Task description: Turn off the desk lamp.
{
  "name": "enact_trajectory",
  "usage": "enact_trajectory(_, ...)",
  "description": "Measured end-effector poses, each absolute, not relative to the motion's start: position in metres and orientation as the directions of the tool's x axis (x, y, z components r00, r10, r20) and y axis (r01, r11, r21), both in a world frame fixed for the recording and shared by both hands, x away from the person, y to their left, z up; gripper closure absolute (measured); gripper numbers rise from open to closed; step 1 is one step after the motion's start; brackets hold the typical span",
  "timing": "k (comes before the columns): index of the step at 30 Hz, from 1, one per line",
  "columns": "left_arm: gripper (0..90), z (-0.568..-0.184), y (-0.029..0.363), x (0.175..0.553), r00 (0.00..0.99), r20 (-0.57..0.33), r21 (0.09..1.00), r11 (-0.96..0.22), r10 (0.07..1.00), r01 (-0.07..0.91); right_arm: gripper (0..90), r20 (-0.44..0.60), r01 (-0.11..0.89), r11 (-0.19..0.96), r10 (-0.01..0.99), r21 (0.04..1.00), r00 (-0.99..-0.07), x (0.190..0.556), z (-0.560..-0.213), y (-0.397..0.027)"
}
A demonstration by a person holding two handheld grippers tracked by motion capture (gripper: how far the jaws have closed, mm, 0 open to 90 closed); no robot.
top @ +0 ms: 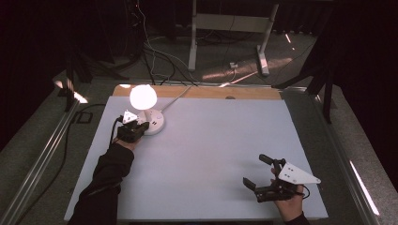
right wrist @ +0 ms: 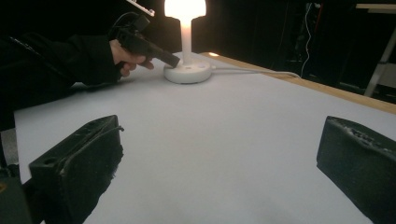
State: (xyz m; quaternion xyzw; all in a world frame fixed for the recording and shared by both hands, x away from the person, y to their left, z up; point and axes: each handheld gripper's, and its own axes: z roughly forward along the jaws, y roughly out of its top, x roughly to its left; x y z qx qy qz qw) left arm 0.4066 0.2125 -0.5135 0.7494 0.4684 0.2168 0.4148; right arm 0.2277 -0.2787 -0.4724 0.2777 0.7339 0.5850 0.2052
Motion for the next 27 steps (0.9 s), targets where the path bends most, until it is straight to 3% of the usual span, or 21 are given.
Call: enact_trajectory(27,90.0,-0.494,0.216,0.404,0.472,-0.038,0.847,-0.222,0.881,0.482,0.0,0.024,0.168,0.160,0.650,0.973,-0.760,0.228,-0.472,-0.279)
